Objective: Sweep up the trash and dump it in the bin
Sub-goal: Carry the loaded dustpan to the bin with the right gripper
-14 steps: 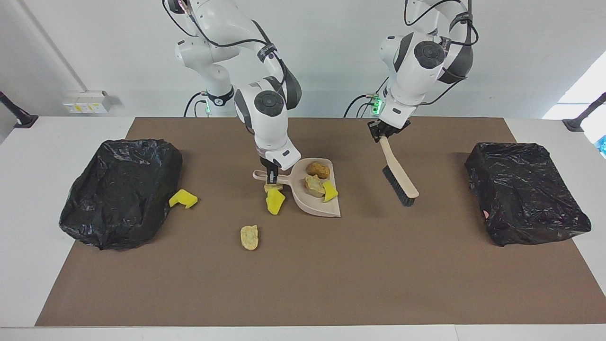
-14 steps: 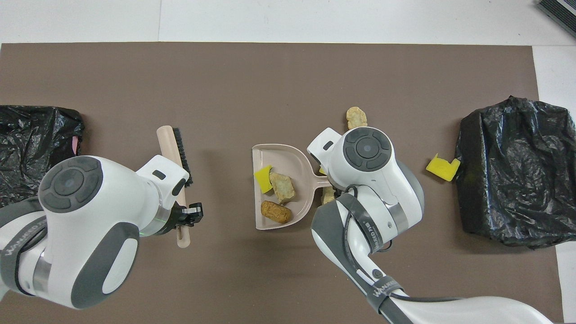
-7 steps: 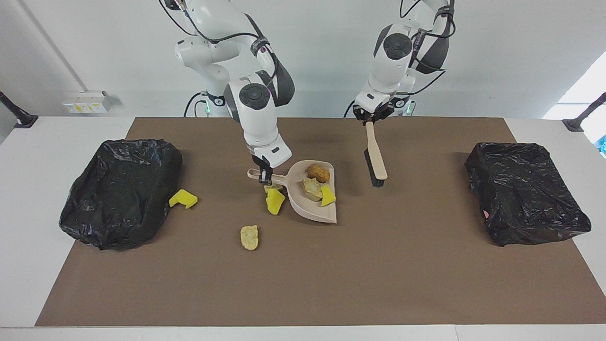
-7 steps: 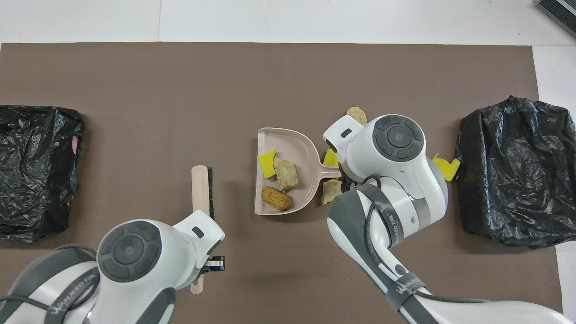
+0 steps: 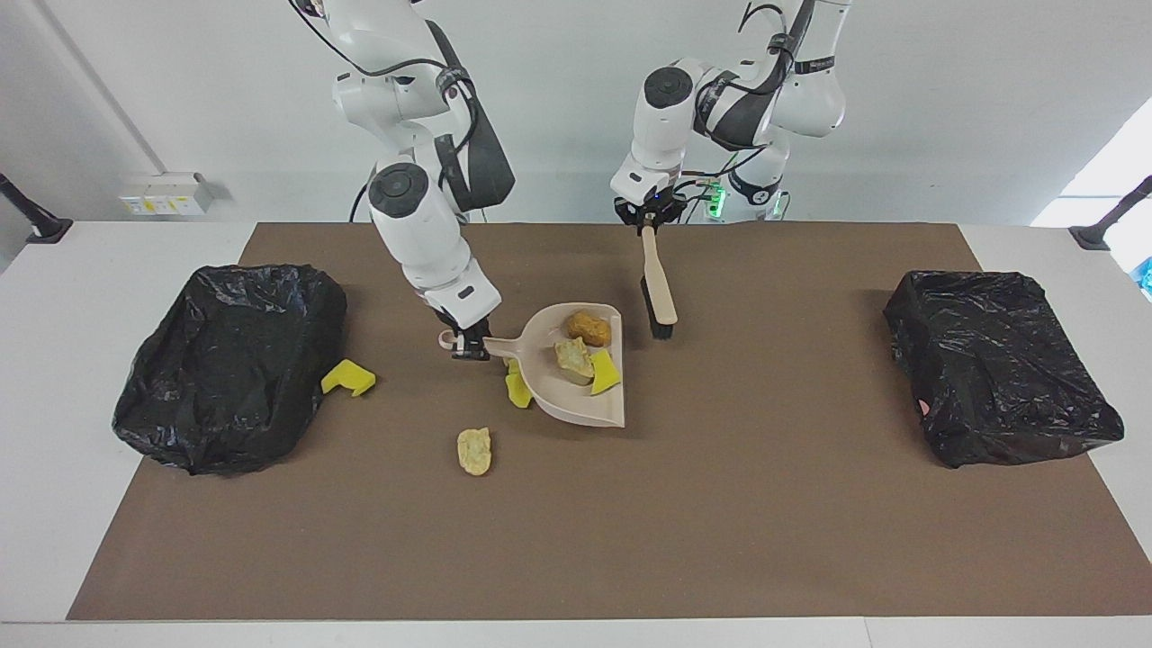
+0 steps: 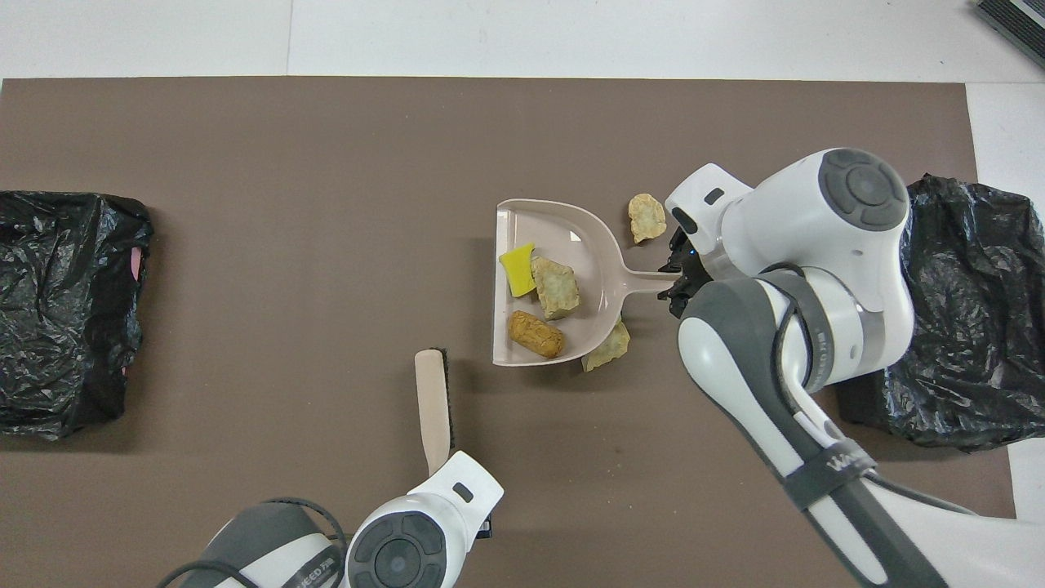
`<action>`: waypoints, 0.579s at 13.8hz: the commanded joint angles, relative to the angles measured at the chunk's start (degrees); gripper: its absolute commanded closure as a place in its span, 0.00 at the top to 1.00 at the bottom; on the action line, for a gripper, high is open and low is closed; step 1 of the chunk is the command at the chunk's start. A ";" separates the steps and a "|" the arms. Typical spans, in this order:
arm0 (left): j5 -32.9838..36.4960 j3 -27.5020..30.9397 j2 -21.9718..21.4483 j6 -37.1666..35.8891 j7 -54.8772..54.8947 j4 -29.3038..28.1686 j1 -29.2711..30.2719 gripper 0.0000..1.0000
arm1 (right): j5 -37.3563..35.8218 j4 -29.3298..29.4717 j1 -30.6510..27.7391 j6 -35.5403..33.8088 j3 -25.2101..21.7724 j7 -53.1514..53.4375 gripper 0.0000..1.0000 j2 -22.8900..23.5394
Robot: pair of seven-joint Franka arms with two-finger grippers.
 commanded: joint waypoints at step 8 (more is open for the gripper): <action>0.05 0.91 5.42 9.43 -9.47 -0.80 -6.66 0.00 | -3.73 12.11 -19.17 -14.89 -0.14 -15.76 0.00 -0.67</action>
